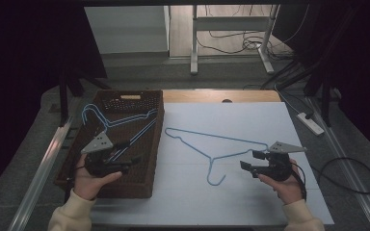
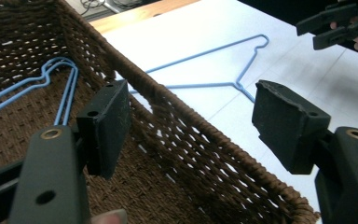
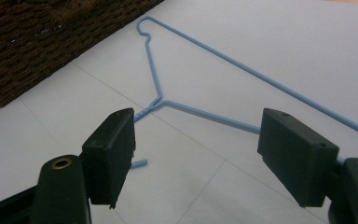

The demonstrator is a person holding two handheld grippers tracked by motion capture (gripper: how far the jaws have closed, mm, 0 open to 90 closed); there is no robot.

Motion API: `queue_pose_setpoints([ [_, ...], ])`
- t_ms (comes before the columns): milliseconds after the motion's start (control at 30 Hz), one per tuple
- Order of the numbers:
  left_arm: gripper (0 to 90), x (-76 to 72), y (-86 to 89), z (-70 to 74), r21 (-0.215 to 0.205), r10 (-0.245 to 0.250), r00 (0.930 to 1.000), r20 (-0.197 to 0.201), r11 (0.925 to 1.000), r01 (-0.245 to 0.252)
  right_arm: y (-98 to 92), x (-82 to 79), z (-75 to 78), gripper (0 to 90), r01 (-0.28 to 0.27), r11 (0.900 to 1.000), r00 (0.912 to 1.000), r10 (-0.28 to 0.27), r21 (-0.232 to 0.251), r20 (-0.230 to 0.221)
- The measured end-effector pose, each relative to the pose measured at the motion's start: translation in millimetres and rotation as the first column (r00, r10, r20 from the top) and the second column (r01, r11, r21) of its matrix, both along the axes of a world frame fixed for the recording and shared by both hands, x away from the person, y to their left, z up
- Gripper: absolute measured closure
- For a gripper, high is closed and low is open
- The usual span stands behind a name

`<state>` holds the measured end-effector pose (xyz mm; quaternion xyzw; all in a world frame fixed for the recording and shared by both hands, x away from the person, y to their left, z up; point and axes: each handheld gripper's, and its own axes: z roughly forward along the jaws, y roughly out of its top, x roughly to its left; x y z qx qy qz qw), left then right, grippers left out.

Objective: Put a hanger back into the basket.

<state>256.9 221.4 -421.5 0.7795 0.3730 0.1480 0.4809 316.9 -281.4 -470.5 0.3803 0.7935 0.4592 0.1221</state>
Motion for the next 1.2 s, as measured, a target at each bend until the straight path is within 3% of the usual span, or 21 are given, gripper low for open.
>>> queue_pose_setpoints([
  [433,28.1,-1.7,-13.9,-4.4,0.012,-0.046,0.9988,-0.018,0.9988,0.046,7.7,3.5,1.7,30.2,0.000,0.999,1.0000,0.000,-0.045,-0.005],
  [567,28.1,-2.8,-16.2,-4.0,0.011,-0.053,0.9985,-0.013,0.9986,0.053,12.8,10.1,6.3,39.5,0.016,0.997,0.9997,-0.018,-0.072,-0.016],
  [667,28.1,-3.3,-17.1,-3.6,0.014,-0.058,0.9983,-0.011,0.9982,0.058,15.2,22.9,8.2,48.1,0.024,0.995,0.9983,-0.029,-0.099,-0.050],
  [933,27.9,-2.9,-18.8,-2.2,0.009,-0.071,0.9974,-0.005,0.9974,0.071,22.3,68.9,4.3,60.3,0.011,0.970,0.9934,-0.038,-0.241,-0.108],
  [1067,28.0,-3.5,-20.0,-2.0,0.009,-0.074,0.9973,-0.003,0.9972,0.074,27.0,90.3,-1.9,76.6,-0.002,0.955,0.9894,-0.041,-0.295,-0.139],
  [1133,27.9,-3.7,-20.7,-1.7,0.011,-0.078,0.9970,-0.003,0.9969,0.078,28.9,96.7,-5.3,84.9,-0.007,0.952,0.9872,-0.042,-0.306,-0.154],
  [1167,28.0,-3.7,-20.7,-1.7,0.011,-0.078,0.9970,-0.003,0.9969,0.078,28.9,96.7,-5.3,84.9,-0.007,0.952,0.9872,-0.042,-0.306,-0.154],
  [1200,28.0,-4.4,-21.5,-1.6,0.014,-0.080,0.9968,-0.001,0.9967,0.080,32.8,103.3,-9.6,89.8,-0.011,0.937,0.9847,-0.051,-0.350,-0.167],
])
